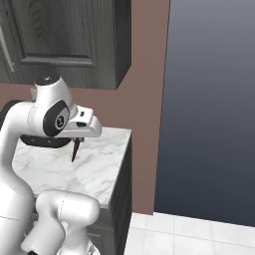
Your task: Organize the utensils by type. Pick up the wooden spoons from the counter and place them in the open cabinet. Then pick up the metallic utensils from the counter and place them in the open drawer.
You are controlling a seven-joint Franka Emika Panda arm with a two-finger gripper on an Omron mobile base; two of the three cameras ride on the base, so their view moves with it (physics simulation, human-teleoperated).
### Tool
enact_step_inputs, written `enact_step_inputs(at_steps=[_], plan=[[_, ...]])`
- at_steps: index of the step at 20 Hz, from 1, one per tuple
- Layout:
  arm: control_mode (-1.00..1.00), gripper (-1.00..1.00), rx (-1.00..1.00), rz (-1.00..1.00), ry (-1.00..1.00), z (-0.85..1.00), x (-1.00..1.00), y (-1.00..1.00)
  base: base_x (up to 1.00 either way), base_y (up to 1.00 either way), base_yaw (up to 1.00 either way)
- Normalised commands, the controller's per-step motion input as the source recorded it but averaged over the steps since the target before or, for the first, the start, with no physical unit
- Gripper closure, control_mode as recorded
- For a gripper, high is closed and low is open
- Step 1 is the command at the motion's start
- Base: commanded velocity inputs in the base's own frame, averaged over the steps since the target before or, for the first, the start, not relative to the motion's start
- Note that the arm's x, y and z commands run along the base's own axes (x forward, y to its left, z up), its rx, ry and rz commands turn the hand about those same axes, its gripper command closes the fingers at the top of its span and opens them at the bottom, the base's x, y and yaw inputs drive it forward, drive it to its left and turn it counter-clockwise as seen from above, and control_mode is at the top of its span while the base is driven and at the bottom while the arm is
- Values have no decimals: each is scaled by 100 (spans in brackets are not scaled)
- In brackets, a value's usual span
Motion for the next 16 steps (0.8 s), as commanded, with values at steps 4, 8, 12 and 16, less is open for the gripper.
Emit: enact_step_inputs(at_steps=[4,8,12,16], plan=[[-100,100,0,3,-1,18,-35,13,0,0,0],[-100,100,0,3,-1,17,-41,9,0,0,0],[-100,100,0,0,-5,17,-18,0,0,0,0],[-100,100,0,0,0,4,0,0,0,0,0]])
